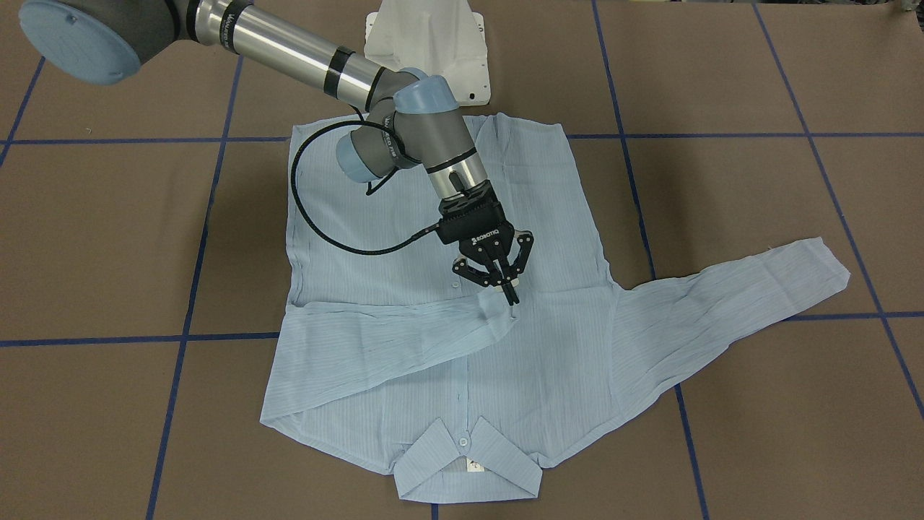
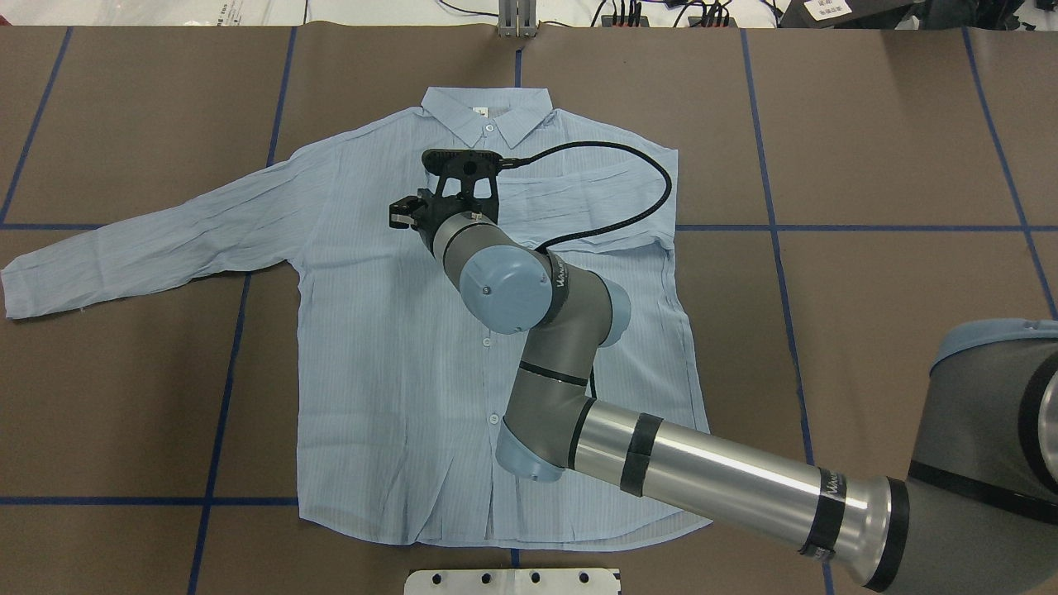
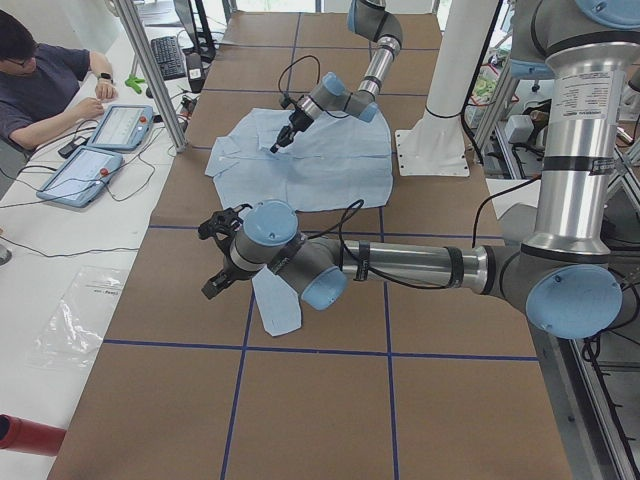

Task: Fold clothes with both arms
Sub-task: 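Carry the held sleeve across the shirt body toward the collar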

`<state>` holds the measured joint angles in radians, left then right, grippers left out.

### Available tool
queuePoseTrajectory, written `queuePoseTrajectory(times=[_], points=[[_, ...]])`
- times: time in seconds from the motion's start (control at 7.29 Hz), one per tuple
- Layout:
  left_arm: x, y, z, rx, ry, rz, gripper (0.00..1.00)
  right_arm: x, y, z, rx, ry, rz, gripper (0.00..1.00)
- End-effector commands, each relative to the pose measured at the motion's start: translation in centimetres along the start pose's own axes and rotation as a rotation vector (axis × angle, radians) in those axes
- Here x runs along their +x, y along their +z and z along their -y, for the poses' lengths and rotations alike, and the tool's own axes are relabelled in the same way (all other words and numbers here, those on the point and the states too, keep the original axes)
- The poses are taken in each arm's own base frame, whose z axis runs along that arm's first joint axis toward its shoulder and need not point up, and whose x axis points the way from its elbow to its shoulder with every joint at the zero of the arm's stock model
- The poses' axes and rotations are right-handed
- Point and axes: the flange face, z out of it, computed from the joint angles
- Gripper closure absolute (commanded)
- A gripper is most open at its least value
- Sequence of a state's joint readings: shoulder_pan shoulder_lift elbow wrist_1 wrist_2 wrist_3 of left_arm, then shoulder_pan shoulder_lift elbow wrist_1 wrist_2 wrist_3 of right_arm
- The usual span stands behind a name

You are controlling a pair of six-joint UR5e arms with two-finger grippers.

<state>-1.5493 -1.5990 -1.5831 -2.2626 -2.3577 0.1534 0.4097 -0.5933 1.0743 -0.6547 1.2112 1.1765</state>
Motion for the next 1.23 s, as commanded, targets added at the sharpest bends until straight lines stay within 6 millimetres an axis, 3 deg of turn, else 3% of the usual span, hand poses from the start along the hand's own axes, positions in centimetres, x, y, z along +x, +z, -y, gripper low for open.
queuePoseTrajectory(times=[0.0,0.14,0.27,0.41,0.69,0.82,0.96,1.1], points=[[0.0,0.0,0.0,0.000,0.000,0.000,0.00,-2.7,-0.3,-1.2,-0.018,-0.003,0.022,1.00],[0.0,0.0,-0.1,-0.001,-0.002,0.000,0.00,-3.6,-0.6,-1.0,-0.017,0.005,0.036,0.90],[0.0,0.0,-0.1,-0.001,-0.002,0.000,0.00,-4.7,-0.9,-0.6,-0.015,0.022,0.049,0.62],[-0.1,0.1,-0.1,-0.003,-0.001,0.000,0.00,-5.2,-0.8,-1.3,-0.035,0.003,0.015,0.01],[-0.3,0.4,-0.5,-0.010,-0.013,-0.001,0.00,-5.3,-1.0,-0.7,-0.073,-0.034,-0.092,0.00],[-0.3,0.3,-0.1,-0.005,-0.008,-0.001,0.00,-4.6,-0.9,0.8,-0.106,-0.080,-0.220,0.00],[0.2,-0.4,1.0,0.015,0.006,0.002,0.00,-1.7,-0.4,4.4,-0.153,-0.128,-0.378,0.00],[0.5,-0.3,1.4,0.035,-0.015,0.001,0.00,1.8,0.1,8.5,-0.259,-0.084,-0.379,0.00]])
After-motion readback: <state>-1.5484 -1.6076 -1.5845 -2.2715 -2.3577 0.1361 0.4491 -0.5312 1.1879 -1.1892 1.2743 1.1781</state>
